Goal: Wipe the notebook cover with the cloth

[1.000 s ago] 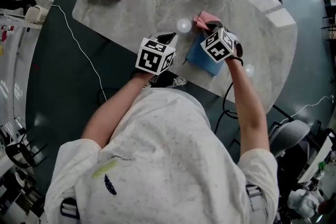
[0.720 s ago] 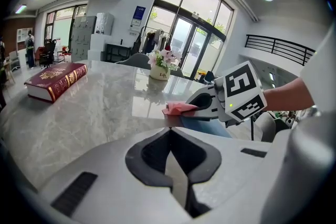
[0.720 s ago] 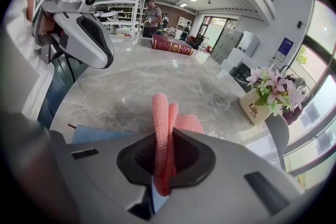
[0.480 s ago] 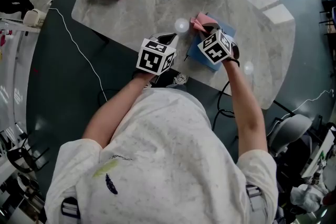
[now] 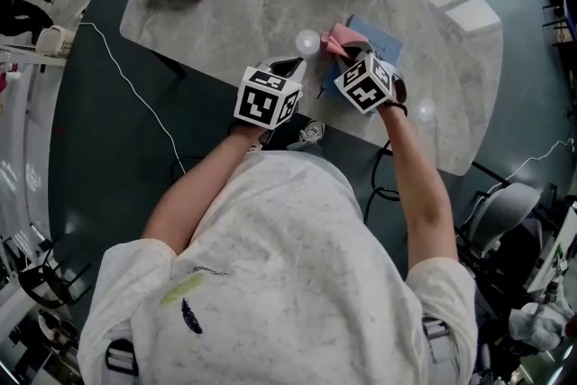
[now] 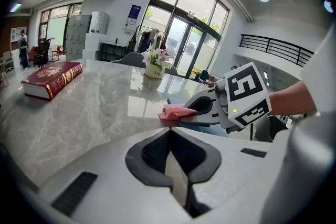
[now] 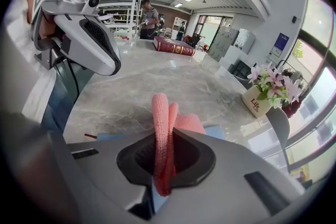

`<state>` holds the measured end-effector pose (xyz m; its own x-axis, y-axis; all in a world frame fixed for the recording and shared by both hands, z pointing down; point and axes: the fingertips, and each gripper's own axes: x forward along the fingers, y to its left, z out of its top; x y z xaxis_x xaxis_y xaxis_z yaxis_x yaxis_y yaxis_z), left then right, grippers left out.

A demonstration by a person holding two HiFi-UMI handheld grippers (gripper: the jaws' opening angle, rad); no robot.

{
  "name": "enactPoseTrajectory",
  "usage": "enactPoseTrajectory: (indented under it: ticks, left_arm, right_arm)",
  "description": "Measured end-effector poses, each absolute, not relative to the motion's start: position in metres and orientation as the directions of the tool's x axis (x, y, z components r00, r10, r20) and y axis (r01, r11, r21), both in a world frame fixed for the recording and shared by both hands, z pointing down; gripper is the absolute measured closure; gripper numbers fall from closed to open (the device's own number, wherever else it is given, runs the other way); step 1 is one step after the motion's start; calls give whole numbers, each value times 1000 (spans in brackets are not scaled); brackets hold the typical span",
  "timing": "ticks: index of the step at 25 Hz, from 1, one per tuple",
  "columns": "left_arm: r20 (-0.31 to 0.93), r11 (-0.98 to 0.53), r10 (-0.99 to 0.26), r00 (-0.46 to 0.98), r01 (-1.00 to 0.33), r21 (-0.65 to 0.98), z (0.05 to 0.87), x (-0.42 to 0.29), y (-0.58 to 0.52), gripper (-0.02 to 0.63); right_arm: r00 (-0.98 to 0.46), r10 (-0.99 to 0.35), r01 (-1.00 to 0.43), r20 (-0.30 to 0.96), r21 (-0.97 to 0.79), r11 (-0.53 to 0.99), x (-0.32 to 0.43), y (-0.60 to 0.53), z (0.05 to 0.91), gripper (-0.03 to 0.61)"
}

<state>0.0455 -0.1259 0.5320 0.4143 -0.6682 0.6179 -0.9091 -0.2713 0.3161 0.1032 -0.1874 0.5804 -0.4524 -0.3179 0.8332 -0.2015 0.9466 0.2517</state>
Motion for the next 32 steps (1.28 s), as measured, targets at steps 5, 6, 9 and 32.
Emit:
enactPoseTrajectory:
  ticks: [5, 6, 9, 32]
  left_arm:
    - [615, -293, -661, 430, -902, 316, 531, 47, -120, 607]
    - [615, -297, -659, 433, -901, 316, 531, 47, -119, 607]
    - [614, -310, -654, 442, -897, 316, 531, 48, -115, 607]
    - [594, -414, -612, 522, -851, 322, 530, 48, -83, 607]
  right_arm:
    - [-448, -324, -215, 834, 251, 944, 104, -176, 580, 563]
    - [-447, -325, -220, 833, 250, 943, 104, -174, 580, 563]
    - [-447, -330, -234, 831, 247, 940, 104, -167, 580, 563]
    - [-415, -374, -325, 829, 249, 913, 103, -118, 582, 563]
